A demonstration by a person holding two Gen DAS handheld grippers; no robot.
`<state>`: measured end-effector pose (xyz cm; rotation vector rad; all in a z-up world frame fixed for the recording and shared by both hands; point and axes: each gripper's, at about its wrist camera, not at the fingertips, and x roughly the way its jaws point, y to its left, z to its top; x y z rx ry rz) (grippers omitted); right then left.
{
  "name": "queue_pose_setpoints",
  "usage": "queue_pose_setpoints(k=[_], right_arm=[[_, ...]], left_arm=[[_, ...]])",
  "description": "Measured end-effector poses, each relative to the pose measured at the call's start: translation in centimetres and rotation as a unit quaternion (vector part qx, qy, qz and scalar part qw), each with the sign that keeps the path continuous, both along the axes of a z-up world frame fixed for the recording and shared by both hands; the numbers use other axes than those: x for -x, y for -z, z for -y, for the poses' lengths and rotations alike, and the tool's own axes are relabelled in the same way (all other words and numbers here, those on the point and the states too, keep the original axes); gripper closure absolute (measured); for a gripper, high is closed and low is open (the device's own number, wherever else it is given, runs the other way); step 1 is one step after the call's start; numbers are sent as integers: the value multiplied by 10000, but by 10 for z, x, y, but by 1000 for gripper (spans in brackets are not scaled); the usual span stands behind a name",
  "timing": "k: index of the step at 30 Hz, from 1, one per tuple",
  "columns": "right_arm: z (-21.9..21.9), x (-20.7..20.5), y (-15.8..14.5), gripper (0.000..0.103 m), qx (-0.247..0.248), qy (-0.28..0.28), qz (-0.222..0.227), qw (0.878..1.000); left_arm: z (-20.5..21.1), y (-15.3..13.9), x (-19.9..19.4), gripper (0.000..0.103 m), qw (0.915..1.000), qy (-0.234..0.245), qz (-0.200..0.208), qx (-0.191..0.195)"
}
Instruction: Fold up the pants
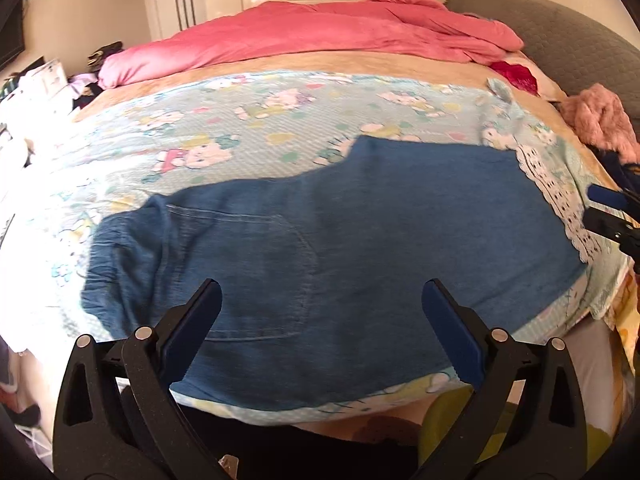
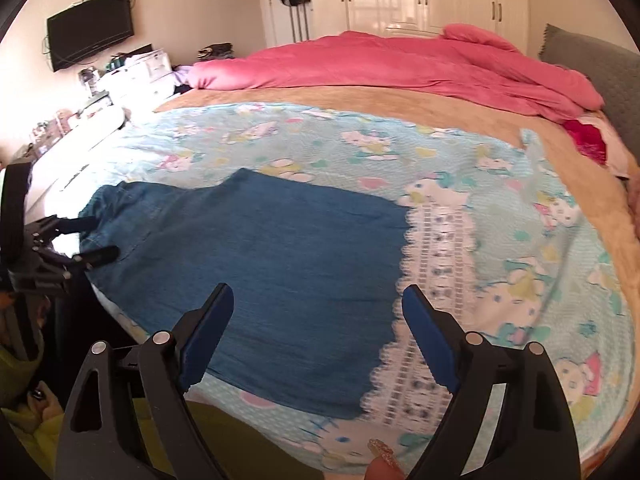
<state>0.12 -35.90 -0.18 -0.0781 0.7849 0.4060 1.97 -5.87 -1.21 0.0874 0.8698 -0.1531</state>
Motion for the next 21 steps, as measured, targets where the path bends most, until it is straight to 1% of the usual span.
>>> queue_pose_setpoints(k=[5,8,11,13,14,16,19,21], right_arm=[[-20,-6,12,18,27,-180,-107,9998],[-30,-10,23,18,159,-226,-188,9994],[-34,-13,38,18,349,-242,-401,9983],[-32,-18,56,17,498,-171,-765,9957],[-30,-19,61,17,440,-169,-835,9954],[-26,-19,62,15,236,-177,-802,9963],[-20,-16,50,16,-28,-109,-752,9971],[-9,-11,36,16,-275,-13,-610,9978]], left_arm=[[13,17,-2,8,9996,119,-237,-66],[15,31,-5,8,9989,128,-441,-114],[15,44,-8,8,9980,109,-600,-192],[15,48,-8,8,9976,147,-622,-249],[16,50,-8,8,9976,168,-603,-292],[16,51,-7,8,9978,191,-562,-309],[12,46,-5,8,9983,159,-543,-160],[11,37,-2,8,9987,160,-487,-52]])
